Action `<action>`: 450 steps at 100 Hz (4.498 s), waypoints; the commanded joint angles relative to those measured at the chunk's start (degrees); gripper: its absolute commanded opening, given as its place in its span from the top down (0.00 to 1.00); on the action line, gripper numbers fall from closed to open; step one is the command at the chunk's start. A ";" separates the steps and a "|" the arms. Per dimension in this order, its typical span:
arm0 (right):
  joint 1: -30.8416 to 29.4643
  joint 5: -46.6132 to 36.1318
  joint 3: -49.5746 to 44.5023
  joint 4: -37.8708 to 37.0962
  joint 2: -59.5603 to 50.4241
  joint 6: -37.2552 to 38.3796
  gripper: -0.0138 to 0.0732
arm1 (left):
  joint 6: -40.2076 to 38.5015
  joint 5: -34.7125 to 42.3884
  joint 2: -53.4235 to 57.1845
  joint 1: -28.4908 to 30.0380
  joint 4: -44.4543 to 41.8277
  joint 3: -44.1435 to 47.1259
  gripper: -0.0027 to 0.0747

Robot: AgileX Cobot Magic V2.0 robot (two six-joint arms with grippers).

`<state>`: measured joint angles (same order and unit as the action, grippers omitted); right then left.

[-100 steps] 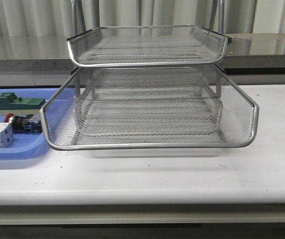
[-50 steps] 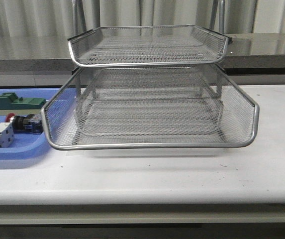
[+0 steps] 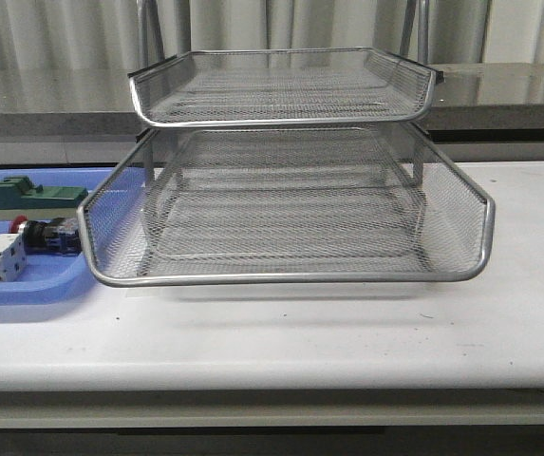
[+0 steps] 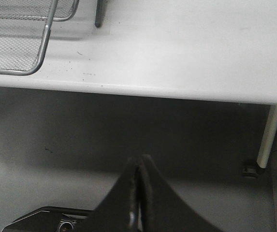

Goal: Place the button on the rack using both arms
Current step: 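Lower the open left gripper around the red mushroom button, then close the left gripper on the button's black-and-blue base, then lift the red button up out of the blue tray with the left gripper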

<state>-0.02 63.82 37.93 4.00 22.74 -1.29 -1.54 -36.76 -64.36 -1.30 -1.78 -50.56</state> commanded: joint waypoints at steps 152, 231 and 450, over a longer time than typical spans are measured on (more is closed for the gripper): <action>-0.28 -2.99 1.94 -0.10 0.50 -0.14 0.92 | 43.74 -22.90 -40.25 -0.09 9.68 -50.16 0.17; -0.28 -2.99 1.94 -0.10 0.50 -0.14 0.92 | 56.92 -22.70 -59.67 -3.76 11.10 -56.43 0.17; -0.28 -2.99 1.94 -0.10 0.50 -0.14 0.92 | 48.35 -36.67 -46.84 -5.60 5.72 -63.52 0.89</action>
<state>-0.02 63.91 37.93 4.00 22.74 -1.29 47.56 -71.18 -117.67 -5.69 3.26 -115.07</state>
